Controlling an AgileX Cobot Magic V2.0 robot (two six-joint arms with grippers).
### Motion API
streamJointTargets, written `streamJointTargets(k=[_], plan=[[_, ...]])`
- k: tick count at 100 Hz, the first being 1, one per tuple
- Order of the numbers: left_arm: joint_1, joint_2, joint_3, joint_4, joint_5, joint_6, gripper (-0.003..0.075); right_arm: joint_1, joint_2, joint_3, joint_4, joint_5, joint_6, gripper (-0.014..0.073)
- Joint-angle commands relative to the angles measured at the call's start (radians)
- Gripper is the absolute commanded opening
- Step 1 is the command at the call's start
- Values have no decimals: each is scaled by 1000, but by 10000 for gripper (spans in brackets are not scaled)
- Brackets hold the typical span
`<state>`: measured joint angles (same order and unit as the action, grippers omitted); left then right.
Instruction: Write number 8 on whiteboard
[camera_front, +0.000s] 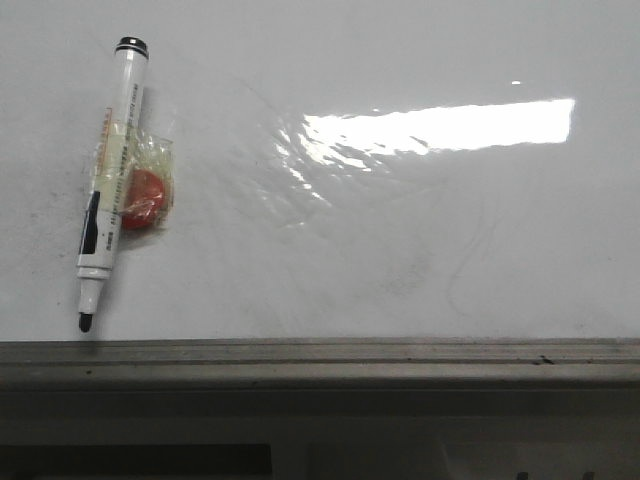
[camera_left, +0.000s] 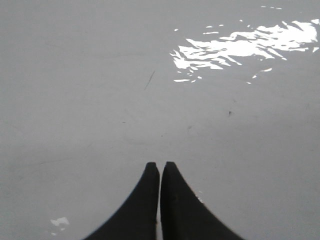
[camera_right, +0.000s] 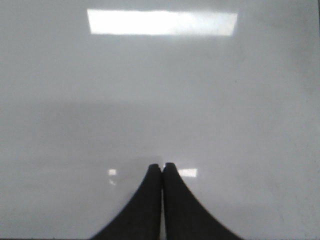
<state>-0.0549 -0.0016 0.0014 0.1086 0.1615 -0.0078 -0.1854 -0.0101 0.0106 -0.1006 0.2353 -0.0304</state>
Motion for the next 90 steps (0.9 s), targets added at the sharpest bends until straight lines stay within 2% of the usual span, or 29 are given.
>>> streamJointTargets(k=[1, 17, 40, 58, 74, 90], plan=[[-7, -31, 32, -9, -65, -10, -20, -8, -21, 13, 23, -100, 3, -64], [-7, -31, 32, -52, -63, -10, -20, -8, -21, 13, 176, -121, 3, -63], [-7, -31, 25, -128, -70, -10, -20, -8, -21, 11, 179, -160, 3, -62], [-7, -17, -23, -170, -33, -10, -20, -8, -12, -36, 218, -133, 3, -63], [-7, 48, -144, -164, 81, -10, -20, -8, 50, -145, 223, -29, -6, -63], [-7, 129, -213, -202, 62, -10, -20, 0, 167, -245, 223, 112, -6, -63]])
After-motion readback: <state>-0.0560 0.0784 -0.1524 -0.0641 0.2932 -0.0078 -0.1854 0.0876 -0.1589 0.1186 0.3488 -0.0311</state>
